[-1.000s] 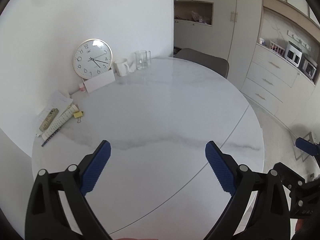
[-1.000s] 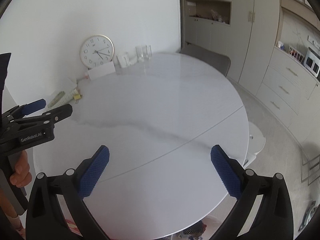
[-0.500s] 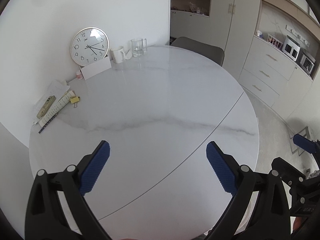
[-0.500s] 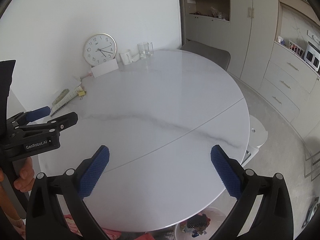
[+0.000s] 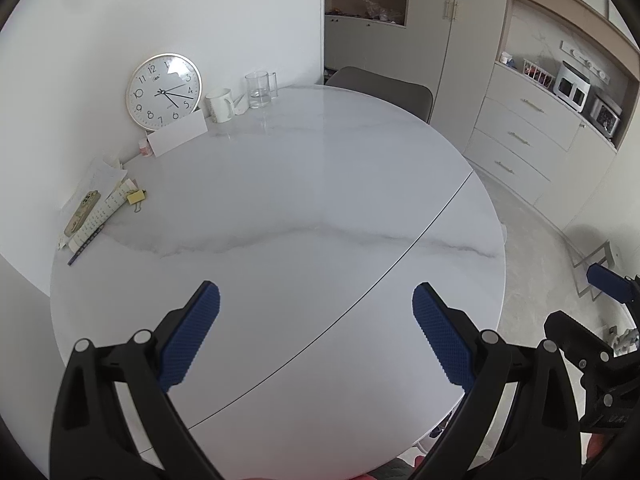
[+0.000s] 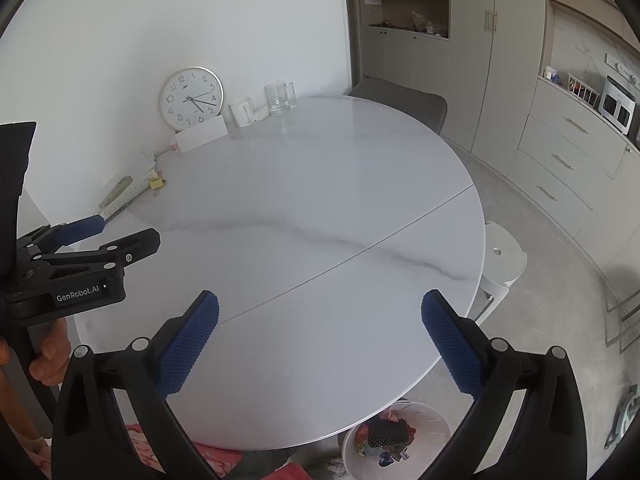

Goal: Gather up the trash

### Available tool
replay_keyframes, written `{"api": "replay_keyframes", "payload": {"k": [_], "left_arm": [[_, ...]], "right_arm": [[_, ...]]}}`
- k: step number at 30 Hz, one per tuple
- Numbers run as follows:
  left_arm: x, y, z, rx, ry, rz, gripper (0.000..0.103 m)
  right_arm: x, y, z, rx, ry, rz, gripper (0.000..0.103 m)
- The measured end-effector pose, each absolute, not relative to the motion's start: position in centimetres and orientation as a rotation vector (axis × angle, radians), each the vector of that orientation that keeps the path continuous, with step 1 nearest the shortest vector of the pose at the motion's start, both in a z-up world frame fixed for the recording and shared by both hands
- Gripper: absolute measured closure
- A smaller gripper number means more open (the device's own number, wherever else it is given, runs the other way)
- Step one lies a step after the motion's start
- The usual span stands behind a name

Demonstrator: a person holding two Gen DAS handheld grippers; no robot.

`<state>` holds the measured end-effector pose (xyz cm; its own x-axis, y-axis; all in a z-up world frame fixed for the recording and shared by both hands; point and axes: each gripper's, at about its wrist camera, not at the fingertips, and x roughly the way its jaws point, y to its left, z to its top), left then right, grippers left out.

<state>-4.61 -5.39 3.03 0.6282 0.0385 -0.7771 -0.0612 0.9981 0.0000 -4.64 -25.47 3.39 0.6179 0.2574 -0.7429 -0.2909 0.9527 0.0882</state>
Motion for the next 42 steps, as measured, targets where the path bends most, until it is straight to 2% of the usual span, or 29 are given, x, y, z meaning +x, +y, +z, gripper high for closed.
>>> {"api": "replay_keyframes", "payload": {"k": [42], "left_arm": [[-4.11, -5.42, 2.81, -0.019, 0.9, 0.053, 0.01]], "right_arm": [[-4.45, -26.42, 3.36, -0.045, 0.852, 0.317, 0.002]]}}
